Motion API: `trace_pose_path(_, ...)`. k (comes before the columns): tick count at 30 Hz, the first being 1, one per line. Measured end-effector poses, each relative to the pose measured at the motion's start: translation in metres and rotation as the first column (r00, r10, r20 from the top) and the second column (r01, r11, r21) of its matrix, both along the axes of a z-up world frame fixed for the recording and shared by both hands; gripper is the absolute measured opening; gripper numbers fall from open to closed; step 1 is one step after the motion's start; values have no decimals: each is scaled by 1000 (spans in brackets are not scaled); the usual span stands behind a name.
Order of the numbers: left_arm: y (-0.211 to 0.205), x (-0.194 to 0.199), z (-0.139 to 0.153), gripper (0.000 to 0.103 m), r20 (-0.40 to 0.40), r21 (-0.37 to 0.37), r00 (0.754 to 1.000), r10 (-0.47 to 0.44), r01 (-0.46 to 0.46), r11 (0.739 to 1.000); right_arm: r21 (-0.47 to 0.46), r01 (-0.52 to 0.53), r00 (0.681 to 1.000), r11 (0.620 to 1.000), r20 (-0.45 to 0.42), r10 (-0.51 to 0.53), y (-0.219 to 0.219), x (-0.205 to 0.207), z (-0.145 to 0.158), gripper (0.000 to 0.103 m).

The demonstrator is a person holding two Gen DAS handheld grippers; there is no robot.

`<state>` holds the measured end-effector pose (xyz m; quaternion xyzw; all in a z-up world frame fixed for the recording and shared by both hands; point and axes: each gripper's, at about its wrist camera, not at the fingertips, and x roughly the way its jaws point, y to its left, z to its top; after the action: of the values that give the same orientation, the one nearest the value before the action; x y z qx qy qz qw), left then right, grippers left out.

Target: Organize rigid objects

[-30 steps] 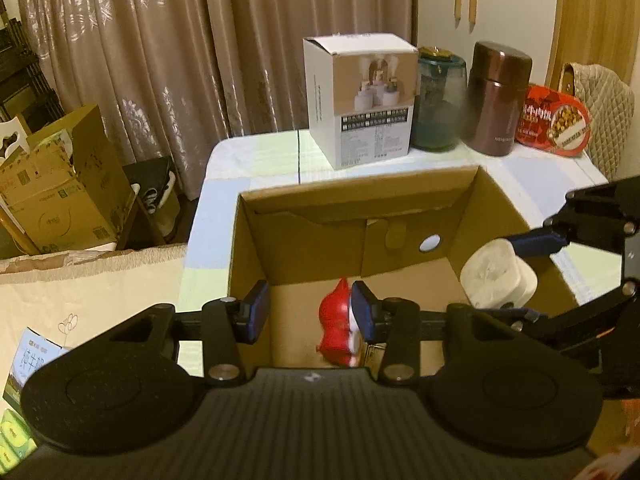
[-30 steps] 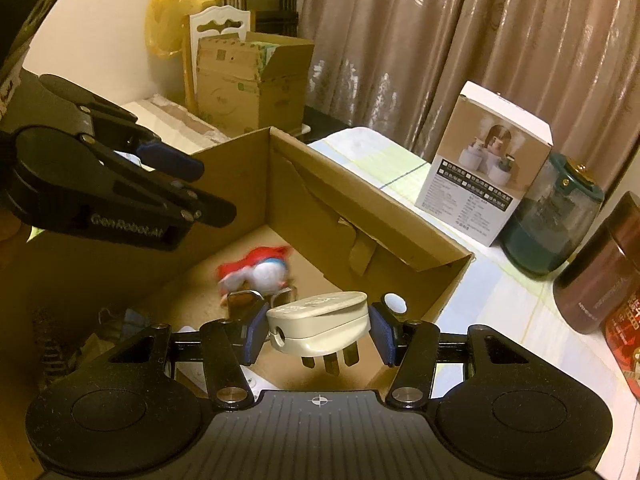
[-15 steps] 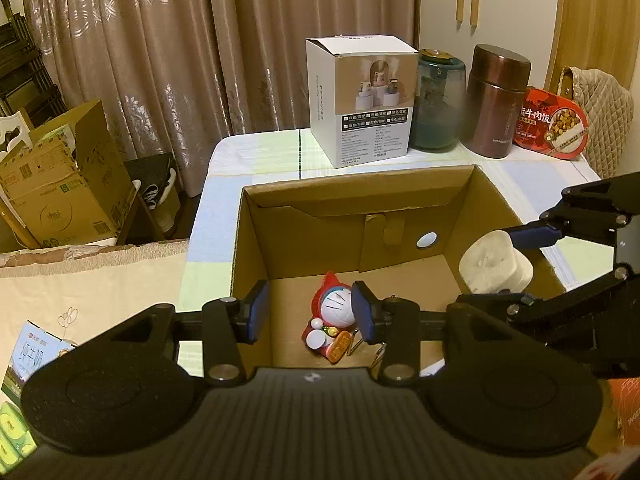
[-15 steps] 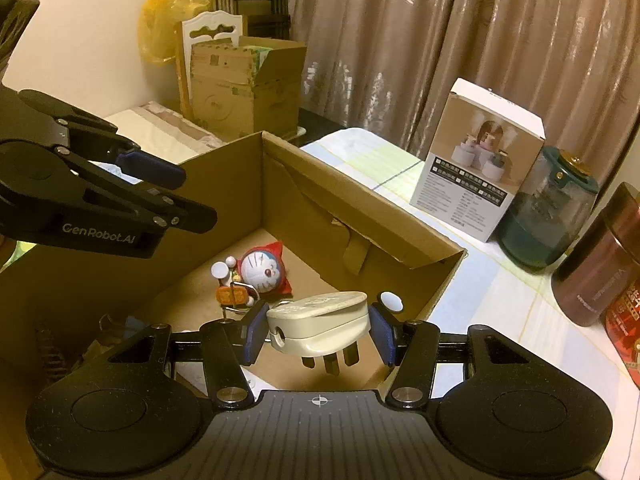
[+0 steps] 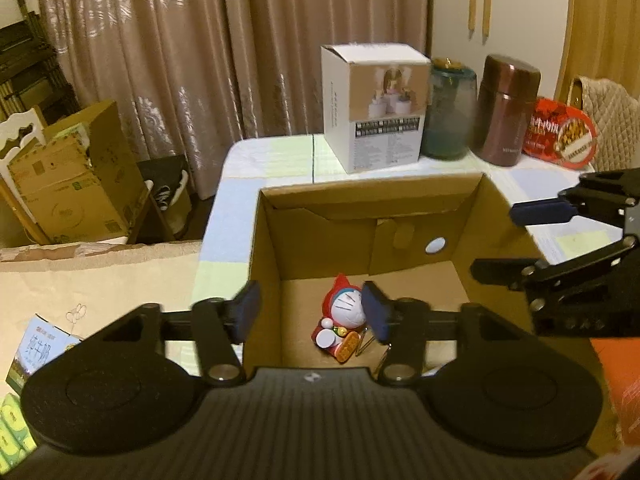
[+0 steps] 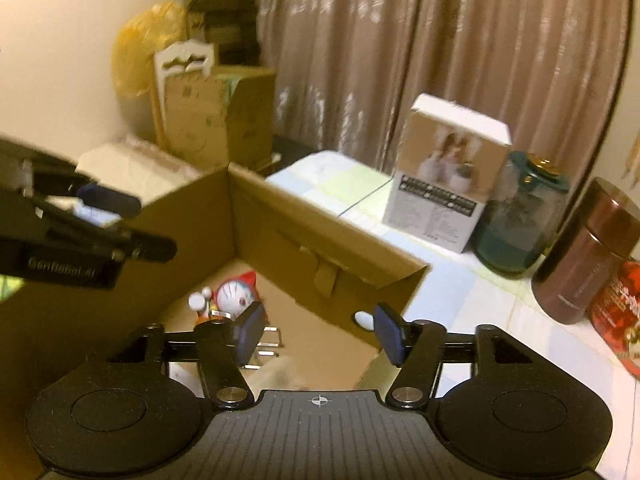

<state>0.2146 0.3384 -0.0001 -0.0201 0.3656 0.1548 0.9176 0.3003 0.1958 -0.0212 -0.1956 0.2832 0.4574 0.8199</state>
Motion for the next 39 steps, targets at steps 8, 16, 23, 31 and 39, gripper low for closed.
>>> trace_pose_path(8,-15,-33,20,77,54,-37,998,16,-14,999,45,69,998,997,-17,-68,-44,-23,29,65)
trace_pose_path(16,-41,-91,51,92,114,-86,992,57,-47,995,75,179,975,981,-147,-166,-90,-70,58,68)
trace_pose_path(23,-68,-147,78,97,143,-103,987,67,-52,993,122,288,936,950,-248,-251,-132,-123,75,72)
trace_pose_path(31,-93,-209,89,99,131,-130,985,109,-92,987,137,346,907,928,-303,-293,-168,-183,79,77)
trace_pose_path(39,-117,-259,80,99,97,-163,986,135,-118,979,108,404,880,908,-318,-354,-195,-221,76,78)
